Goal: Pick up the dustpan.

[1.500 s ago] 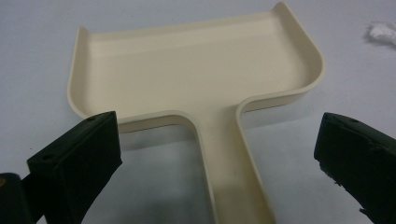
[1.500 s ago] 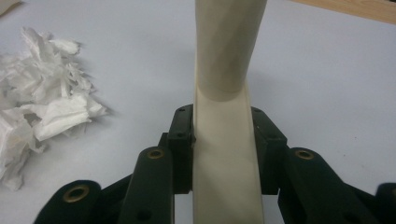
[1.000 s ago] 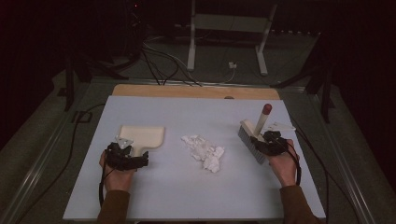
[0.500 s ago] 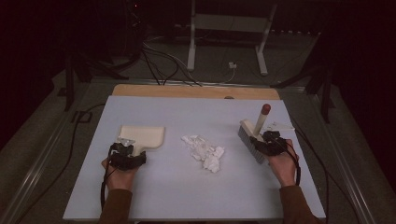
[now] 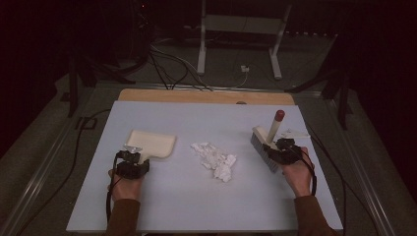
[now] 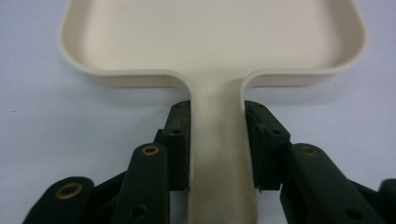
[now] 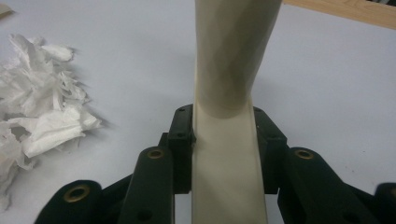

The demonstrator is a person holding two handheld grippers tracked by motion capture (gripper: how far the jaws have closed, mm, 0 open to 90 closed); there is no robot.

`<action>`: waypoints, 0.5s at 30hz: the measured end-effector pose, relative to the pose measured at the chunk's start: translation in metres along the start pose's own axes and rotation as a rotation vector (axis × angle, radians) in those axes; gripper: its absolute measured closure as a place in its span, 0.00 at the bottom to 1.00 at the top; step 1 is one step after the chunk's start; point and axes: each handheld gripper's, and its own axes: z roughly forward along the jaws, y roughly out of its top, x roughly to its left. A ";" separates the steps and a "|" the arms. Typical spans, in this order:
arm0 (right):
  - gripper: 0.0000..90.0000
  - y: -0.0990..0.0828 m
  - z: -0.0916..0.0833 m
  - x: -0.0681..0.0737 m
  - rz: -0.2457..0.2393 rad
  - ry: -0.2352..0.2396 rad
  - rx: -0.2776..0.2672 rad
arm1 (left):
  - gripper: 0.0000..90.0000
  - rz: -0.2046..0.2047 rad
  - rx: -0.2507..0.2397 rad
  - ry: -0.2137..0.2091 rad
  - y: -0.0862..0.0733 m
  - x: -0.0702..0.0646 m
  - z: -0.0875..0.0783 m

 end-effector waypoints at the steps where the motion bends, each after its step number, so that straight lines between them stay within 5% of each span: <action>1: 0.74 0.000 0.000 0.000 0.000 0.001 -0.001 | 0.74 0.002 0.001 0.001 0.000 0.000 0.000; 15: 0.74 0.000 0.001 -0.001 0.007 0.006 -0.004 | 0.75 0.030 0.012 -0.049 -0.003 0.011 -0.007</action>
